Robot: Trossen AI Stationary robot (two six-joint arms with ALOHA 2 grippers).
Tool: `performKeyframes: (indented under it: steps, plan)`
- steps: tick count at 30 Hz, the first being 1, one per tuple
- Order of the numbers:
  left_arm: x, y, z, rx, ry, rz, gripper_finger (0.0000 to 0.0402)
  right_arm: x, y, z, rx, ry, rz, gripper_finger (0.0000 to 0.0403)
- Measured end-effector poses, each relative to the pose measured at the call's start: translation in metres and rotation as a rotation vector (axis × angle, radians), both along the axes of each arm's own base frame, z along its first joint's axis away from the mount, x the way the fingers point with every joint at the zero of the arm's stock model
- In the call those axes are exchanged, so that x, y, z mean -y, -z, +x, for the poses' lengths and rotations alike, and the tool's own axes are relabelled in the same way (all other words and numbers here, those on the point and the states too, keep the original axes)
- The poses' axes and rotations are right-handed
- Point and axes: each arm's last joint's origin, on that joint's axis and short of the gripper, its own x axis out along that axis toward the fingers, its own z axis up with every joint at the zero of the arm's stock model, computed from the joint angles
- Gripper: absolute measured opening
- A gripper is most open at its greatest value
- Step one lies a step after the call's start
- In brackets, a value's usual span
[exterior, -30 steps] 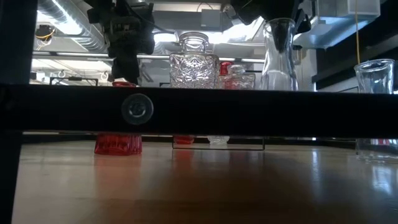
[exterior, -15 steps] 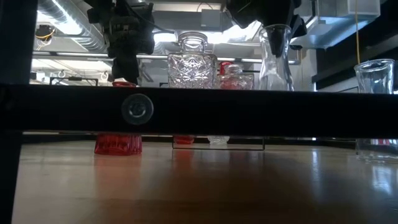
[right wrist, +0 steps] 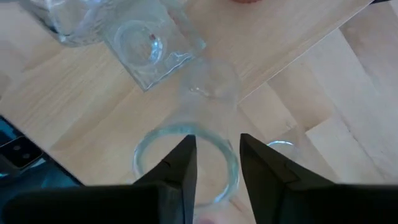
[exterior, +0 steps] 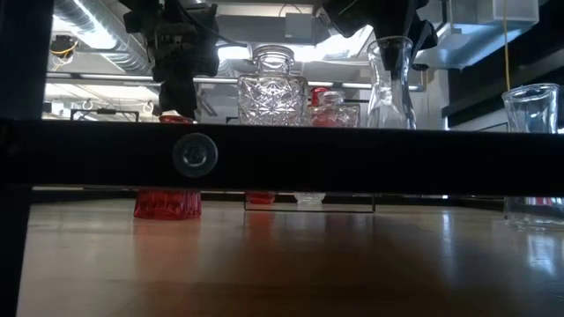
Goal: Sort vases onto shelf
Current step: Put the transparent vase on the shelf aligned with the other transparent vases, then put the light violet vase on the shelf
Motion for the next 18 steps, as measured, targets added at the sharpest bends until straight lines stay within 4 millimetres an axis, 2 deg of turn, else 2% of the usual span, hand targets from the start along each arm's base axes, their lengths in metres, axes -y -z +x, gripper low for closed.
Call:
performKeyframes:
  steps: [6, 9, 12, 16, 18]
  plan:
    - [0.0, -0.002, -0.001, 0.013, 0.006, 0.011, 0.0135, 0.001, -0.022, -0.007, 0.05, 0.002, -0.005, 0.0107]
    - [0.002, -0.015, -0.009, 0.06, -0.012, 0.071, 0.0135, 0.002, -0.038, -0.013, 0.087, 0.004, -0.009, 0.0107]
    - [0.002, -0.034, -0.026, 0.1, -0.094, 0.195, 0.0135, 0.004, -0.056, -0.018, 0.127, 0.017, -0.033, 0.0107]
    - [0.0, -0.06, -0.06, 0.121, -0.29, 0.411, 0.0135, 0.017, -0.087, -0.026, 0.226, 0.093, -0.122, 0.0107]
    - [-0.003, -0.07, -0.074, 0.147, -0.373, 0.459, 0.0135, 0.025, -0.102, -0.031, 0.293, 0.133, -0.179, 0.0107]
